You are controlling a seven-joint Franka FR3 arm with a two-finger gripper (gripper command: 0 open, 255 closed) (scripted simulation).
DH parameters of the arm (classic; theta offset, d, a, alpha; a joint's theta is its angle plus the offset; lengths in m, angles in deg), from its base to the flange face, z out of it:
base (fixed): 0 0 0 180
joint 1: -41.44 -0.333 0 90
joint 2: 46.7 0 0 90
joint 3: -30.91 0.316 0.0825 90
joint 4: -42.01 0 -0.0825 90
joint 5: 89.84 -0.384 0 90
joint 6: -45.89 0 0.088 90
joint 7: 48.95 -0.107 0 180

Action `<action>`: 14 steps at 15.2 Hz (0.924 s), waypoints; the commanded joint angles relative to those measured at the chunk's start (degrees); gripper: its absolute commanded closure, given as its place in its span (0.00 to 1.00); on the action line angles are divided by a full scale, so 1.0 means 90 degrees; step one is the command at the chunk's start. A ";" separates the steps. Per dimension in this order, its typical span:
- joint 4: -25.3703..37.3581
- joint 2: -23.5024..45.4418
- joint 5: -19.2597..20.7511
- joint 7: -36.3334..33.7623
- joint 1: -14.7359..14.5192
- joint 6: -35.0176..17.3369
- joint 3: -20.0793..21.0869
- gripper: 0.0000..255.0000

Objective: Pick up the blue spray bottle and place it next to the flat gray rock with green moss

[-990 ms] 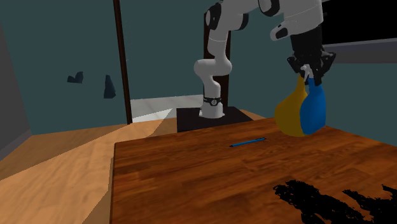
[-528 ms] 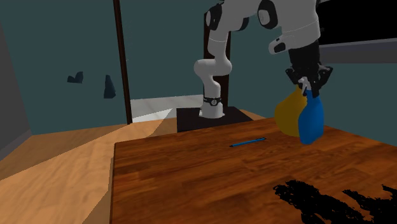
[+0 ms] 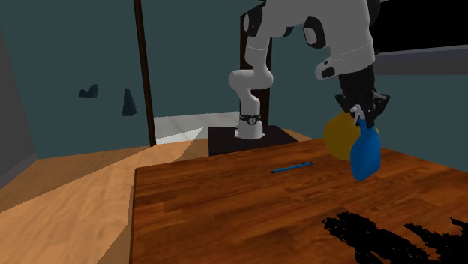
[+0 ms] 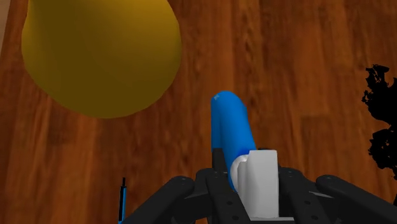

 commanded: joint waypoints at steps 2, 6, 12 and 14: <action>-0.0130 0.0122 -0.0017 0.0084 -0.0009 -0.0178 0.0003 1.00; -0.0256 0.0258 -0.0061 0.0201 -0.0020 -0.0417 0.0007 1.00; -0.0351 0.0402 -0.0108 0.0312 -0.0034 -0.0634 0.0007 1.00; -0.0351 0.0402 -0.0111 0.0313 -0.0037 -0.0633 0.0003 1.00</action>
